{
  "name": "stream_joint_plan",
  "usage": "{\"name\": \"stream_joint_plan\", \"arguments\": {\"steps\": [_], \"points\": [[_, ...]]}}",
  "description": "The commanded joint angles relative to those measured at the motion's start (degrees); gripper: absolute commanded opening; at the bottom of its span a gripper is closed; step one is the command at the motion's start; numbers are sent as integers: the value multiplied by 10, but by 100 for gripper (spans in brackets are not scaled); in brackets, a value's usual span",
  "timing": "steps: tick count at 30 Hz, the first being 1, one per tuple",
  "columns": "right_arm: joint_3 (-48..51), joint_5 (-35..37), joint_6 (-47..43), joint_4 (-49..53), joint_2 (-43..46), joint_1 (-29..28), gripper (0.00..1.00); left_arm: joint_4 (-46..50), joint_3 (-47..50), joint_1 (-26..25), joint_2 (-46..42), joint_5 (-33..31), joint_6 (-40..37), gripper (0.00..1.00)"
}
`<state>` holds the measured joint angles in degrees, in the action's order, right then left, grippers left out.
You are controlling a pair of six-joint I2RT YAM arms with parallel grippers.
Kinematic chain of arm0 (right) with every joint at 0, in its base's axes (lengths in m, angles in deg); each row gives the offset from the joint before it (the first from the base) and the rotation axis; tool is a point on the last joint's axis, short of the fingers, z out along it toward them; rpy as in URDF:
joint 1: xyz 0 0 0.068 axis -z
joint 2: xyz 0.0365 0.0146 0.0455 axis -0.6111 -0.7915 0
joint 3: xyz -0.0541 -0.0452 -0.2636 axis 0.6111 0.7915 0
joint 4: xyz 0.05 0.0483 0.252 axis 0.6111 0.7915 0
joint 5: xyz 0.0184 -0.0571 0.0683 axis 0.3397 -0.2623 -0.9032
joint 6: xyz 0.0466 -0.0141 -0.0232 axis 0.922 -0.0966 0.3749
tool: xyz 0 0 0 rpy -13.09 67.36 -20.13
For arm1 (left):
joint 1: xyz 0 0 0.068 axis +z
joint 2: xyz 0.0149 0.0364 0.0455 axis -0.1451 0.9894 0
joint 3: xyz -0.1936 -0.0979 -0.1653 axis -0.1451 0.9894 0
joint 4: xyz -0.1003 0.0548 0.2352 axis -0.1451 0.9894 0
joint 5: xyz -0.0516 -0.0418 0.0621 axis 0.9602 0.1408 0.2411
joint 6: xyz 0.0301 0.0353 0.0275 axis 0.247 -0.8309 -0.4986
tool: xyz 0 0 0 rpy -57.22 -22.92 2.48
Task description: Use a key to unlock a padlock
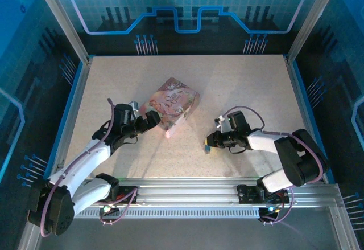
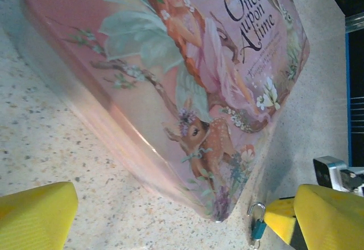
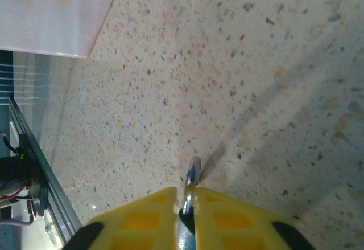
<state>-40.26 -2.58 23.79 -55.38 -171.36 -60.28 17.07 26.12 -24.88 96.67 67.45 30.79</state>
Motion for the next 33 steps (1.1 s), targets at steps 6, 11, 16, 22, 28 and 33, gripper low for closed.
{"name": "stream_joint_plan", "arguments": {"steps": [6,11,16,22,28,33], "points": [[-32,31,-35,72,60,4,26,56,-29,31,-56,-26,-44,99],[-52,71,-57,135,136,19,31,72,-29,42,-98,-62,-57,99],[-53,137,-60,151,227,41,44,78,-14,53,-147,-154,-77,99],[-44,221,-69,165,310,92,57,60,21,61,-198,-270,-111,99],[-32,255,-78,145,347,164,89,-39,69,65,-225,-364,-178,99],[-8,299,-111,85,348,199,100,-135,118,68,-222,-411,-234,99]]}}
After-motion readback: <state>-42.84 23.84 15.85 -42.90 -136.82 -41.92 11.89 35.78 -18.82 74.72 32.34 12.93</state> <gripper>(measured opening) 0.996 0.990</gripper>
